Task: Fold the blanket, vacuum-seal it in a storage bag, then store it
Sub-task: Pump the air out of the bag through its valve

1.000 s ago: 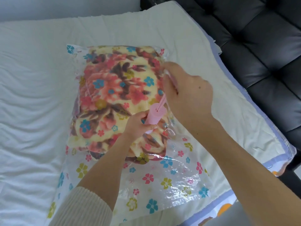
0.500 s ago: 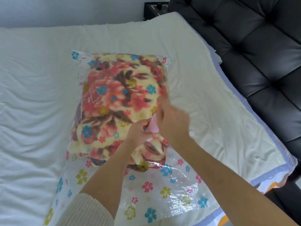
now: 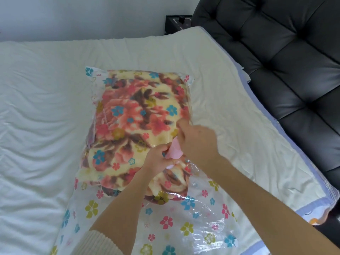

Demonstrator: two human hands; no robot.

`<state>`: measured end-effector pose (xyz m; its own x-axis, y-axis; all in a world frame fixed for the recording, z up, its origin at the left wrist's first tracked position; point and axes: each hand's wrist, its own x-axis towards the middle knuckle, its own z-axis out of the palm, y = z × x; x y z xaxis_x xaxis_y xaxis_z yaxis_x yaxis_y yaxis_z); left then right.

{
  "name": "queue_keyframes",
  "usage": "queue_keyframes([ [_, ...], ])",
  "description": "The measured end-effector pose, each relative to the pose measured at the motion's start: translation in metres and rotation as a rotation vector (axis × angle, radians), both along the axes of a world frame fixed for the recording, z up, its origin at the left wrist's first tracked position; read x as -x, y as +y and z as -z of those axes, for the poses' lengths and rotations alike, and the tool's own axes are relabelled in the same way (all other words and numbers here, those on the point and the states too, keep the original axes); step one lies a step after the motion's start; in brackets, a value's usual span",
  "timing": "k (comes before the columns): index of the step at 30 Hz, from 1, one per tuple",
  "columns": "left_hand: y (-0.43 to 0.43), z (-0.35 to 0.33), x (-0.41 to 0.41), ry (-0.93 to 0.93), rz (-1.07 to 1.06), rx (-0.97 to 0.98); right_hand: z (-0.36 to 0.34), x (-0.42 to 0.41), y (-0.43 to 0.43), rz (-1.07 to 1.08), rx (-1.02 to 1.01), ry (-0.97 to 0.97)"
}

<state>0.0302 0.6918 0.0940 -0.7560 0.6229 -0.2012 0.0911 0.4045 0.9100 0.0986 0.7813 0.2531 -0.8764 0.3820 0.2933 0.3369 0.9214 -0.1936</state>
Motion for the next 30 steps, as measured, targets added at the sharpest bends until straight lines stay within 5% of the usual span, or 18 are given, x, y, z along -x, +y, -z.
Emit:
queue_keyframes([
  [4,0.0,-0.003,0.004,-0.005,0.006,-0.002,-0.049,-0.005,0.008,0.149,0.058,0.333],
  [9,-0.001,-0.005,-0.002,-0.009,0.006,0.005,0.025,-0.008,-0.007,0.066,-0.021,0.066],
  [15,-0.004,-0.005,0.003,-0.014,0.01,-0.014,-0.051,-0.008,0.001,0.105,0.008,0.433],
  [18,-0.004,-0.009,0.002,-0.023,-0.002,-0.003,-0.01,-0.007,-0.012,0.042,0.1,0.222],
  [20,-0.005,-0.011,0.0,-0.023,-0.009,-0.015,0.017,-0.003,-0.012,0.008,-0.024,0.068],
  [27,-0.003,-0.008,0.004,-0.004,0.001,-0.031,-0.04,-0.001,-0.001,0.088,-0.04,0.379],
  [30,-0.003,-0.007,0.0,0.009,0.009,-0.021,0.015,0.0,-0.015,0.044,0.003,0.022],
])
